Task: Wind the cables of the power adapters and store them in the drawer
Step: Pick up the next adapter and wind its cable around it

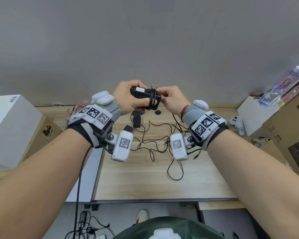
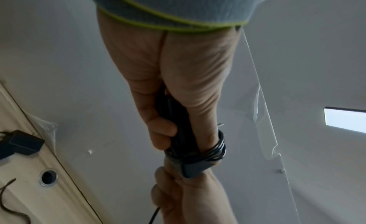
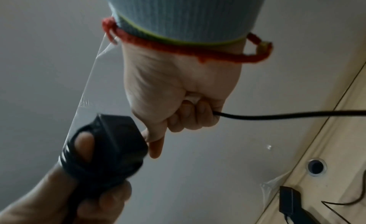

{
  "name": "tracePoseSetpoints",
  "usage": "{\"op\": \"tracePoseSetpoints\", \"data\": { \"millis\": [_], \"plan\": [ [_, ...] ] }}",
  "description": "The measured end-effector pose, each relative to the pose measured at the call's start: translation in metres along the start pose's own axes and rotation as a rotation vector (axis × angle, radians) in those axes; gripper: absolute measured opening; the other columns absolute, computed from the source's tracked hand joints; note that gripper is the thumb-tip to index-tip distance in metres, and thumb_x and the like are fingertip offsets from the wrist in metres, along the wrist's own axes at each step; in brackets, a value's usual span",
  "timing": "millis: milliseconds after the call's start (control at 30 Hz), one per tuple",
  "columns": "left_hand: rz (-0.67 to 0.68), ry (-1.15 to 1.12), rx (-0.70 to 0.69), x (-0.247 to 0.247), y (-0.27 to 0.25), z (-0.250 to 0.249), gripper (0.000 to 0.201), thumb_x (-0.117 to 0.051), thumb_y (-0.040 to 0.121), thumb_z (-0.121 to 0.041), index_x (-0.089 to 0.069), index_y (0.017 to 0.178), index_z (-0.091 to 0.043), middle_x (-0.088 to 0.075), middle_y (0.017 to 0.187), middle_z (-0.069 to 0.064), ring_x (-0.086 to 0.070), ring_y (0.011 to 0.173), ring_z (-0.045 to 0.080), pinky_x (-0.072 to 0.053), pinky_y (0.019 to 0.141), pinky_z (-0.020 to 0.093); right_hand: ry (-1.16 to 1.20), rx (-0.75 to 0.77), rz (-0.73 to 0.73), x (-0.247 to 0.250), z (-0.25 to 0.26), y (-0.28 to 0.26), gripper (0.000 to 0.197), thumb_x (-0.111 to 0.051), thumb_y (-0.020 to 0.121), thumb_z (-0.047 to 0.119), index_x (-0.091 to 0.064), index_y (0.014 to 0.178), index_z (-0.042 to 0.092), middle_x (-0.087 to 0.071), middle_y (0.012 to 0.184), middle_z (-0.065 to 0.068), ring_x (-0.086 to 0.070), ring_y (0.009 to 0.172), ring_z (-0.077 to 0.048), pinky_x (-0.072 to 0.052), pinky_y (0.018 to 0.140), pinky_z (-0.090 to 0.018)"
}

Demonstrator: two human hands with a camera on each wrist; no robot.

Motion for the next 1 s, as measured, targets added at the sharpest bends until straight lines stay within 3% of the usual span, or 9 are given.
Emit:
{"op": "tracePoseSetpoints", "data": {
  "millis": [100, 200, 300, 433, 533, 633, 800, 867, 1000],
  "plan": [
    [-0.050, -0.074, -0.005, 0.001, 0.003, -0.002, 0.028, -0.084, 0.070, -0.003, -0.060, 0.083, -0.010, -0.066, 0.082, 0.014, -0.069, 0.061, 0.018, -0.058, 0.054, 0.029, -0.036, -0.054, 0.033, -0.010, -0.003, -0.007, 0.020, -0.065, 0.093, 0.025, -0.072, 0.075, 0.024, -0.058, 0.072, 0.010, -0.046, 0.073, -0.008, -0.039, 0.074, -0.031],
    [-0.133, -0.134, 0.004, 0.006, 0.005, 0.000, 0.027, -0.082, 0.072, -0.001, -0.058, 0.082, -0.008, -0.064, 0.080, 0.014, -0.066, 0.054, 0.016, -0.054, 0.050, 0.024, -0.107, -0.089, 0.111, -0.018, 0.000, -0.019, 0.021, -0.058, 0.098, 0.026, -0.073, 0.083, 0.027, -0.057, 0.053, 0.025, -0.051, 0.056, 0.008, -0.039, 0.070, -0.016],
    [-0.203, -0.107, 0.006, 0.012, 0.007, 0.003, 0.027, -0.083, 0.073, -0.004, -0.058, 0.084, -0.006, -0.064, 0.078, 0.012, -0.065, 0.050, 0.012, -0.051, 0.047, 0.019, -0.138, -0.038, 0.155, -0.020, 0.013, -0.029, 0.024, -0.055, 0.101, 0.022, -0.075, 0.102, 0.010, -0.054, 0.049, 0.025, -0.053, 0.053, 0.014, -0.034, 0.062, -0.007],
    [-0.254, -0.040, 0.040, 0.021, 0.010, 0.015, 0.028, -0.084, 0.071, -0.004, -0.058, 0.081, -0.009, -0.065, 0.078, 0.009, -0.067, 0.056, 0.016, -0.055, 0.049, 0.024, -0.157, 0.000, 0.180, -0.016, 0.028, -0.035, 0.024, -0.056, 0.100, 0.018, -0.073, 0.107, 0.003, -0.044, 0.035, 0.023, -0.048, 0.042, 0.010, -0.034, 0.050, -0.004],
    [-0.268, 0.075, 0.074, 0.027, 0.010, 0.022, 0.030, -0.087, 0.068, -0.006, -0.061, 0.081, -0.012, -0.067, 0.080, 0.008, -0.067, 0.065, 0.025, -0.061, 0.056, 0.037, -0.161, 0.007, 0.206, -0.015, 0.031, -0.032, 0.023, -0.059, 0.098, 0.018, -0.075, 0.102, 0.002, -0.047, 0.037, 0.023, -0.049, 0.043, 0.008, -0.034, 0.050, -0.004],
    [-0.267, 0.210, 0.106, 0.031, 0.008, 0.028, 0.033, -0.090, 0.064, -0.014, -0.064, 0.085, -0.014, -0.069, 0.079, 0.006, -0.069, 0.061, 0.022, -0.061, 0.058, 0.039, -0.161, 0.037, 0.162, -0.011, 0.032, -0.023, 0.019, -0.065, 0.094, 0.023, -0.078, 0.092, 0.009, -0.053, 0.045, 0.021, -0.048, 0.048, 0.004, -0.035, 0.057, -0.008],
    [-0.164, 0.240, 0.139, 0.026, 0.002, 0.031, 0.029, -0.088, 0.068, -0.013, -0.064, 0.084, -0.015, -0.070, 0.078, 0.007, -0.068, 0.058, 0.018, -0.054, 0.048, 0.023, -0.151, 0.065, 0.046, 0.005, 0.030, -0.008, 0.012, -0.071, 0.083, 0.039, -0.077, 0.077, 0.030, -0.074, 0.081, -0.011, -0.058, 0.073, -0.009, -0.057, 0.080, -0.040],
    [-0.112, 0.239, 0.129, 0.021, 0.002, 0.029, 0.028, -0.087, 0.069, -0.007, -0.063, 0.083, -0.015, -0.068, 0.078, 0.009, -0.067, 0.059, 0.019, -0.054, 0.050, 0.023, -0.139, 0.081, 0.019, 0.010, 0.031, -0.006, 0.010, -0.073, 0.086, 0.030, -0.077, 0.079, 0.025, -0.076, 0.079, -0.003, -0.062, 0.077, -0.004, -0.055, 0.087, -0.034],
    [-0.048, 0.252, 0.094, 0.016, 0.005, 0.023, 0.028, -0.086, 0.068, -0.006, -0.063, 0.080, -0.017, -0.068, 0.076, 0.010, -0.068, 0.063, 0.027, -0.059, 0.059, 0.038, -0.089, 0.092, -0.055, 0.020, 0.030, -0.001, 0.008, -0.073, 0.088, 0.024, -0.075, 0.083, 0.018, -0.068, 0.067, 0.013, -0.058, 0.064, 0.005, -0.050, 0.074, -0.016]
  ]
}}
Point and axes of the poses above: each hand's wrist, its own y-axis towards the middle knuckle, its own x-axis out of the back of the hand, z = x × y, the point moved 4 cm from there along y, towards the middle knuckle
